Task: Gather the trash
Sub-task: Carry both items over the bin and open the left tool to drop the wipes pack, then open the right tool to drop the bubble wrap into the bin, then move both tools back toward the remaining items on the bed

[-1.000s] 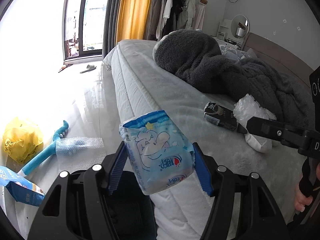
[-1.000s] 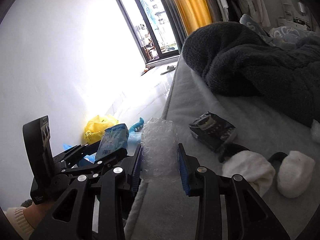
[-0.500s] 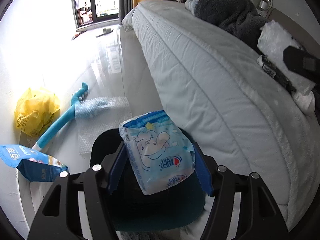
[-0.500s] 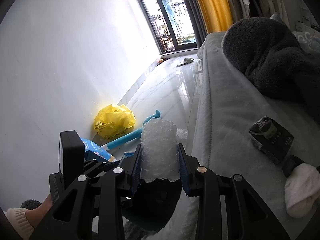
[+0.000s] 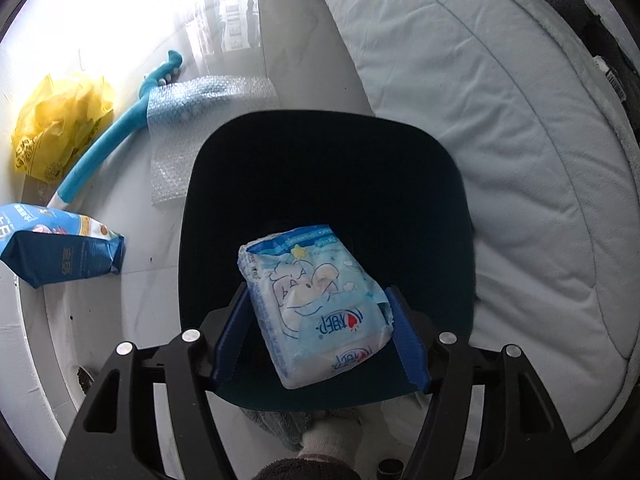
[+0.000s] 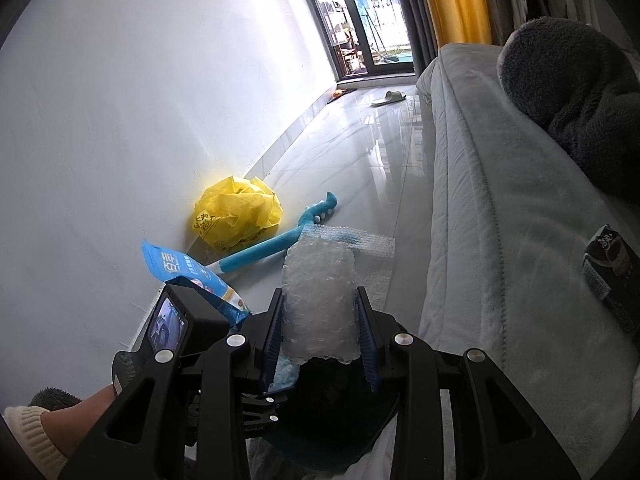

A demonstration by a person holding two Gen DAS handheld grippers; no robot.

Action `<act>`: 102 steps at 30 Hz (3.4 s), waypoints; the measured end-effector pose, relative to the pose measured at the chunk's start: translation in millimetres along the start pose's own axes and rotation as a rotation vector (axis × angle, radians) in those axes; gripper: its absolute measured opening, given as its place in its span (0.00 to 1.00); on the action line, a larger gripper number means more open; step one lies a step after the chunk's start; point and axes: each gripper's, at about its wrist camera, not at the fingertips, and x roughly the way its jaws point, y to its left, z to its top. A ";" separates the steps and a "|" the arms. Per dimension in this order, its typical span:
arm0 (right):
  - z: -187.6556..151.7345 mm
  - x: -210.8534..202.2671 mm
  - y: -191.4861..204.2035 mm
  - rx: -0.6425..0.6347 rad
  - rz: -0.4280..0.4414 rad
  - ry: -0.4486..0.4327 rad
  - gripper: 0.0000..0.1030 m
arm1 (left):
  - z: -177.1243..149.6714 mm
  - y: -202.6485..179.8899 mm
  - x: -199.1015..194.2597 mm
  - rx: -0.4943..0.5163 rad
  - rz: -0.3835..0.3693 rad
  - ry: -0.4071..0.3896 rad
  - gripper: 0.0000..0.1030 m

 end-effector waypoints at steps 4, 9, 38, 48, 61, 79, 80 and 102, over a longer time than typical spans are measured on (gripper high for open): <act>-1.4 18.0 3.6 0.000 -0.002 0.043 0.34 | -2.0 7.6 -3.4 -0.010 0.001 0.012 0.76; -6.8 37.8 7.6 -0.005 -0.014 0.091 0.34 | -1.4 18.6 -21.4 -0.031 -0.019 -0.035 0.80; -63.2 157.9 24.1 0.011 -0.071 0.420 0.35 | -4.8 62.6 -153.7 -0.035 0.013 -0.572 0.69; -65.6 152.3 27.7 -0.031 -0.086 0.438 0.64 | -4.9 49.4 -193.9 -0.024 -0.005 -0.706 0.67; -29.7 68.8 28.9 -0.026 -0.015 0.233 0.66 | -4.1 -9.8 -217.3 0.050 -0.041 -0.806 0.68; -8.5 -63.0 -37.6 -0.031 -0.087 -0.054 0.70 | 10.6 -98.9 -217.9 0.122 -0.094 -0.848 0.86; -8.8 -68.6 -44.7 -0.025 -0.096 -0.060 0.70 | 11.5 -102.7 -216.7 0.125 -0.095 -0.845 0.87; -43.6 -159.5 -166.0 0.124 -0.307 -0.156 0.70 | 23.7 -194.8 -181.3 0.174 -0.195 -0.759 0.89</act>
